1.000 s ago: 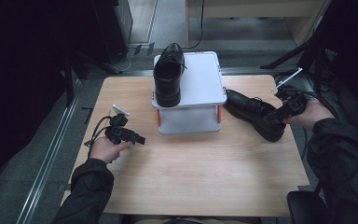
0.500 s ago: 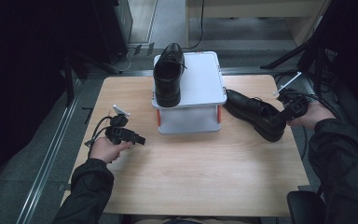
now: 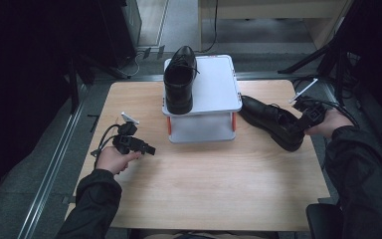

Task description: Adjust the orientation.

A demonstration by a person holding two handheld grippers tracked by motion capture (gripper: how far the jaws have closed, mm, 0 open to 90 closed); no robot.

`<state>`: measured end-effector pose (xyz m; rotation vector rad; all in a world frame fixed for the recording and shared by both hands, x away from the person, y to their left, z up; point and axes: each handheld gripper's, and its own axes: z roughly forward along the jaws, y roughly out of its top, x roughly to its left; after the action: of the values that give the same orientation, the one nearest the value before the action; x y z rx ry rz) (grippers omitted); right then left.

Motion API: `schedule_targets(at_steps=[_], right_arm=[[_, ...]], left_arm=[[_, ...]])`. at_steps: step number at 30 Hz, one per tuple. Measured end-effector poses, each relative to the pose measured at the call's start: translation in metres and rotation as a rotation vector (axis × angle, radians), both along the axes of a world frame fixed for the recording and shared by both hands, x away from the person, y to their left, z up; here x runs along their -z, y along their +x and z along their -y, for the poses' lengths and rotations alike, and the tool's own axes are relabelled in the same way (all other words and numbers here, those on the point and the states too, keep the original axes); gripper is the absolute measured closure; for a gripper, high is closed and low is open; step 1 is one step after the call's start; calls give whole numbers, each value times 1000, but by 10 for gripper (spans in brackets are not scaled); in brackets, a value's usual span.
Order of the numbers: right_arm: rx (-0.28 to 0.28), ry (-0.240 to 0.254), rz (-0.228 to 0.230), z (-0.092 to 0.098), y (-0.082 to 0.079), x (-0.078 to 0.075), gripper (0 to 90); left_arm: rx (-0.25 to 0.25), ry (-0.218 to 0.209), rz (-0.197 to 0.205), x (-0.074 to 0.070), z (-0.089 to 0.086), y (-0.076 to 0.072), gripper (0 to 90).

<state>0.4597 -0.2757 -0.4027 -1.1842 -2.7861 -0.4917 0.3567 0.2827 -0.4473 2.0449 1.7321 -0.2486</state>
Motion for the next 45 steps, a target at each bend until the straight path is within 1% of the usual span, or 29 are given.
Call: schedule_targets(at_steps=[4, 8, 9, 10, 15, 18, 19, 22, 23, 24, 29, 31, 32, 35, 39, 42, 43, 44, 45], right_arm=[[2, -18, -3, -3, 1, 1, 839], [6, -29, 0, -7, 0, -1, 860], [24, -23, -10, -9, -1, -1, 860], [32, -22, -24, -12, -1, -1, 862], [53, -40, -37, -32, -3, -7, 864], [88, -53, -50, -47, -4, -11, 864], [110, -63, -66, -54, -4, -12, 865], [155, -78, -87, -69, -3, -12, 866], [173, -78, -98, -74, -3, -13, 866], [183, -77, -99, -79, -3, -13, 867], [209, -60, -112, -96, -1, -11, 866], [213, -54, -112, -100, -1, -10, 866], [225, -52, -118, -102, 0, -10, 866], [239, -52, -125, -107, 1, -9, 865], [254, -36, -137, -109, 3, -8, 864], [252, -41, -141, -111, 3, -5, 863], [262, -38, -149, -111, 2, -5, 863], [261, -36, -145, -111, 2, -5, 862], [264, -32, -150, -110, 2, -5, 859]], left_arm=[[2, -1, -3, 0, 0, 0, 451], [2, -3, -5, 0, -1, 0, 451], [0, -3, -5, 0, -1, 0, 451], [-1, -2, -6, 1, -2, 0, 451], [-1, -5, -6, 1, -1, 0, 450], [-1, -4, -6, 1, 0, 0, 450], [2, -4, -6, 1, -1, 1, 450], [0, -5, -6, 1, -1, 0, 451], [-1, -6, -6, 1, -1, 0, 450], [-3, -5, -7, 1, -2, 0, 450], [0, -6, -8, 1, -2, 0, 450], [1, -6, -9, 1, -1, 0, 450], [1, -7, -9, 1, -1, 0, 450], [3, -7, -10, 1, -2, 0, 449], [4, -2, -12, 2, -1, 1, 450], [6, -4, -11, 2, -1, 1, 450], [4, -7, -10, 2, -1, 1, 450], [2, -6, -8, 2, -2, 1, 449], [2, -5, -9, 2, -2, 1, 450]])
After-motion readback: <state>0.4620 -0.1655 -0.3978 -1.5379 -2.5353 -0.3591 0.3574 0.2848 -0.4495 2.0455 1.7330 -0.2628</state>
